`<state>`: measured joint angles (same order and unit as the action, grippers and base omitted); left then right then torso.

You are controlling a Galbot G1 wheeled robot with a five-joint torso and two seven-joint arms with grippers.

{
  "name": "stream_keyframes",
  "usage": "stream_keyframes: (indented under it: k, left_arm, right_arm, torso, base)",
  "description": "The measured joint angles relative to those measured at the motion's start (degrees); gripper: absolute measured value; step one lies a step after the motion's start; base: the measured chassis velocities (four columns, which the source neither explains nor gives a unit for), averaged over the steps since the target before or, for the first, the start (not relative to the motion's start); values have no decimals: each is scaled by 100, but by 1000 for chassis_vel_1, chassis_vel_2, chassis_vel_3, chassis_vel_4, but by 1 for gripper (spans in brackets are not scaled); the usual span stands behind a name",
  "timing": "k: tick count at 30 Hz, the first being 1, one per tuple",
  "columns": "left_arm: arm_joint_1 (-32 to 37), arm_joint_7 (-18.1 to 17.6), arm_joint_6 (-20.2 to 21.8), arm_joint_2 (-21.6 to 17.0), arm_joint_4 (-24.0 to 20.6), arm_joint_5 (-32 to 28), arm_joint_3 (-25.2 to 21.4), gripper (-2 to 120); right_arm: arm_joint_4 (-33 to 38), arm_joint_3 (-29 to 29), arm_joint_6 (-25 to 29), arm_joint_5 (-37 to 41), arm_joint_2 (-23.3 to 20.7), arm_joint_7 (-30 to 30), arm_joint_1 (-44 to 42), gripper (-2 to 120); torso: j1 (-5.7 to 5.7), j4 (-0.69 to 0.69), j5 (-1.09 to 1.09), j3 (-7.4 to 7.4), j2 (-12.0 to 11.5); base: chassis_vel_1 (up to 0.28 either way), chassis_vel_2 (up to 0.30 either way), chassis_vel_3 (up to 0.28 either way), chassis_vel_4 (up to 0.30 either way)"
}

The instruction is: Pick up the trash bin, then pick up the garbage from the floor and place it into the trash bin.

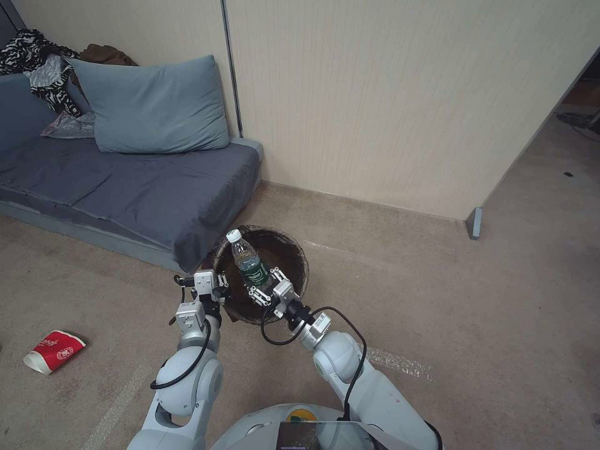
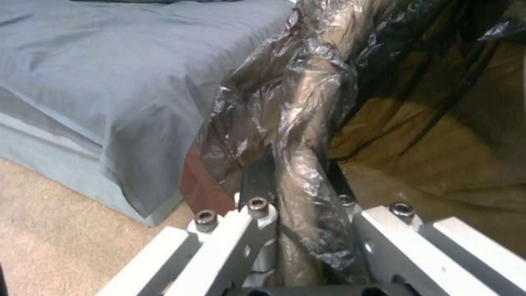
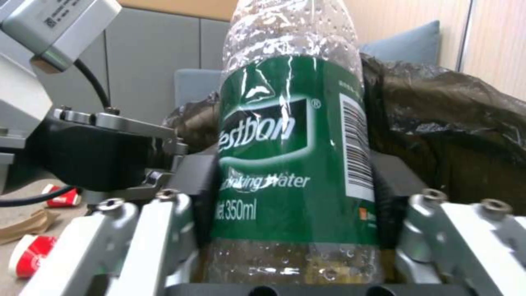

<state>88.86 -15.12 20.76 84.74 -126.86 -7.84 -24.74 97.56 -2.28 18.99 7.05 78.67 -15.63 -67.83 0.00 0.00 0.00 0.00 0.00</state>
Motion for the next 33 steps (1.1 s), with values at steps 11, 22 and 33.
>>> stream_keyframes:
  k: [11,22,33]
  left_arm:
    - [-11,0,0,-5,35,-3,-7,4]
    - [1,5,0,-21,24,5,3,4]
    - [-10,81,-60,-116,165,-7,-74,4]
  right_arm:
    - [-29,51,25,-2,-2,-37,-37,94]
    - [189,124,28,0,-32,-39,-121,100]
    - [1561,810,110,-979,69,1132,-687,100]
  torso:
    - [0,0,0,0,0]
    - [0,0,0,0,0]
    - [0,0,0,0,0]
  base:
    - [0,0,0,0]
    - [0,0,0,0]
    - [0,0,0,0]
